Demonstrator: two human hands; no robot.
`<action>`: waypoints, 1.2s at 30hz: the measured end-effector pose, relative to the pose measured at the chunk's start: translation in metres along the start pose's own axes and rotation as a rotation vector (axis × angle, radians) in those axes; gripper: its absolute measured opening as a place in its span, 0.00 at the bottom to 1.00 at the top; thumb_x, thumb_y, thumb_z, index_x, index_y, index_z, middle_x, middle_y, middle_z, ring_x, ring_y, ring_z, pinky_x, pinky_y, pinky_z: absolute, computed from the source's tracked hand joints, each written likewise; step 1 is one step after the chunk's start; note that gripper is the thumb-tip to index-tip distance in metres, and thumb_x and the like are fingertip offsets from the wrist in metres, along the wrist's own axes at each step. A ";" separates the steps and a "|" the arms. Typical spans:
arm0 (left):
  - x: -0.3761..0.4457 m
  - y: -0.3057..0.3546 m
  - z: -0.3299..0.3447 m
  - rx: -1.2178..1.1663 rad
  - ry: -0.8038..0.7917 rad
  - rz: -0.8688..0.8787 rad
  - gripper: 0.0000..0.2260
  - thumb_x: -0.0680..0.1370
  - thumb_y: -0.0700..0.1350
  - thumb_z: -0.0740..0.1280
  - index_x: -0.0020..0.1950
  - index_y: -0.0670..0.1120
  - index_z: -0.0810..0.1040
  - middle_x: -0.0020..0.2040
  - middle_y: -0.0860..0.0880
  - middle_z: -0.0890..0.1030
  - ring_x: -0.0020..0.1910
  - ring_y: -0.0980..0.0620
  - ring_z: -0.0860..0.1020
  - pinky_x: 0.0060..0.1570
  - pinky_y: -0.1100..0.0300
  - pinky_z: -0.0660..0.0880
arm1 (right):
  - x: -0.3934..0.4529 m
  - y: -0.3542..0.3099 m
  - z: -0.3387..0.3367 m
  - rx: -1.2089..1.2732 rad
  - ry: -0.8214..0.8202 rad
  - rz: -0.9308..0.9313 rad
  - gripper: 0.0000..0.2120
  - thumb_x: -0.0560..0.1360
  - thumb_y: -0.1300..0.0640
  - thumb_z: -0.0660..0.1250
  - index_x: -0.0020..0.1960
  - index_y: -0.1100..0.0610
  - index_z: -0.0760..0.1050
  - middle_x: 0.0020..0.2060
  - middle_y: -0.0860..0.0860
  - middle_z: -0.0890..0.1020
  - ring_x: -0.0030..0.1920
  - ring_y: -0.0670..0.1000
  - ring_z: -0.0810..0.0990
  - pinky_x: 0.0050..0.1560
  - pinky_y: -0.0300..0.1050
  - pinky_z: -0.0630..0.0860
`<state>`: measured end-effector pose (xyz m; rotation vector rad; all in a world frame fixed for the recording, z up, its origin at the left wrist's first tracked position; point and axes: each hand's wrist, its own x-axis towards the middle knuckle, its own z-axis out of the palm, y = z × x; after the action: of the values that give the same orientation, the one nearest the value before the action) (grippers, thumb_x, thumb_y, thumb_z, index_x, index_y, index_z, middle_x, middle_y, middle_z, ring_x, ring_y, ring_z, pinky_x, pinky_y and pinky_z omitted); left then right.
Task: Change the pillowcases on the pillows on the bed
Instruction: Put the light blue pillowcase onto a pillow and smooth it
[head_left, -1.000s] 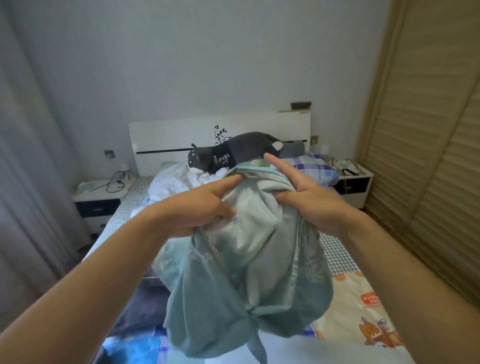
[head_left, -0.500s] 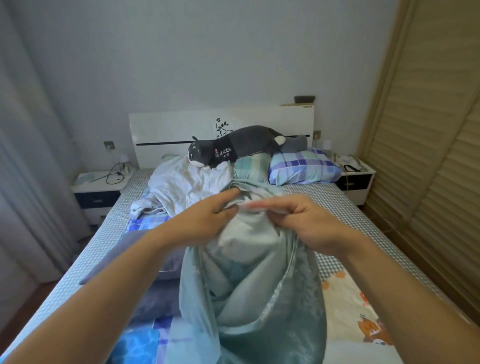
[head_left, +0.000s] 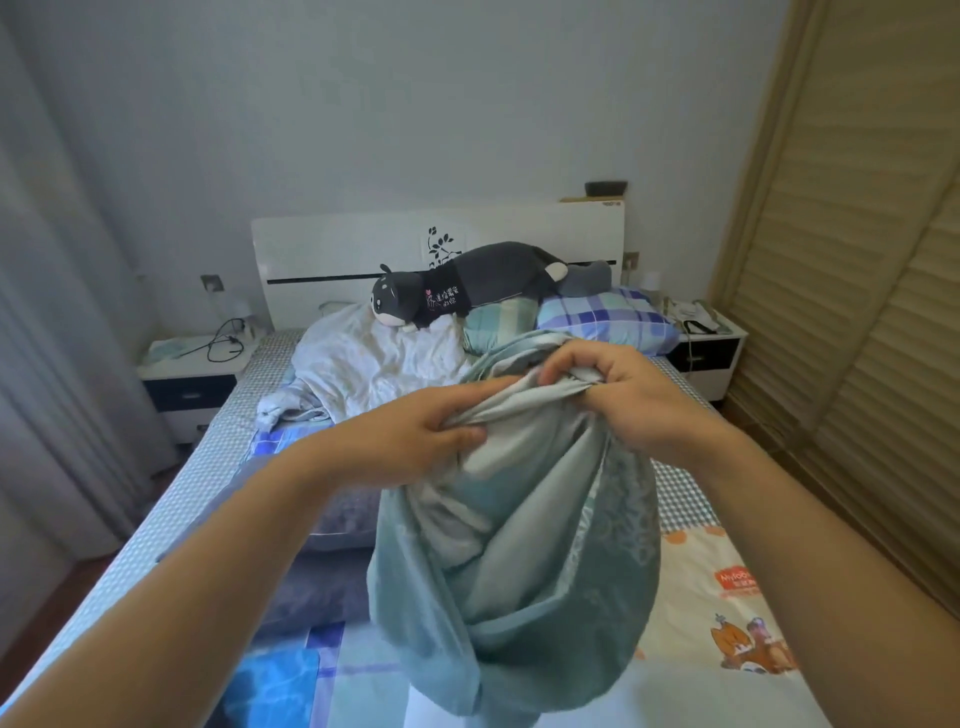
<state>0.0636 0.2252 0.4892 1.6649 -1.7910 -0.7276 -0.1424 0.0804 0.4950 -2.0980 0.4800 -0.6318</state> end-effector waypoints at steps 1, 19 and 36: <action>0.001 0.000 0.001 -0.024 0.057 0.018 0.23 0.84 0.43 0.64 0.71 0.69 0.68 0.68 0.63 0.76 0.69 0.60 0.73 0.71 0.57 0.69 | -0.001 -0.002 0.003 0.150 0.006 0.021 0.17 0.77 0.71 0.62 0.48 0.52 0.83 0.51 0.47 0.85 0.53 0.48 0.82 0.55 0.43 0.78; -0.010 0.002 0.024 -0.602 0.155 -0.009 0.13 0.82 0.33 0.62 0.54 0.45 0.85 0.55 0.46 0.85 0.54 0.51 0.81 0.59 0.55 0.75 | -0.012 0.014 0.007 0.429 -0.158 0.105 0.12 0.81 0.64 0.64 0.56 0.51 0.81 0.57 0.50 0.83 0.57 0.52 0.82 0.53 0.43 0.80; -0.014 0.003 0.003 -0.362 0.195 -0.100 0.20 0.75 0.26 0.62 0.51 0.47 0.86 0.56 0.51 0.85 0.58 0.52 0.81 0.61 0.58 0.77 | -0.014 0.020 0.003 0.014 -0.082 0.059 0.21 0.73 0.70 0.71 0.52 0.44 0.83 0.52 0.41 0.83 0.52 0.39 0.81 0.49 0.30 0.75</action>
<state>0.0603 0.2389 0.4886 1.5291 -1.3570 -0.8451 -0.1543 0.0789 0.4734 -2.0798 0.4877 -0.5121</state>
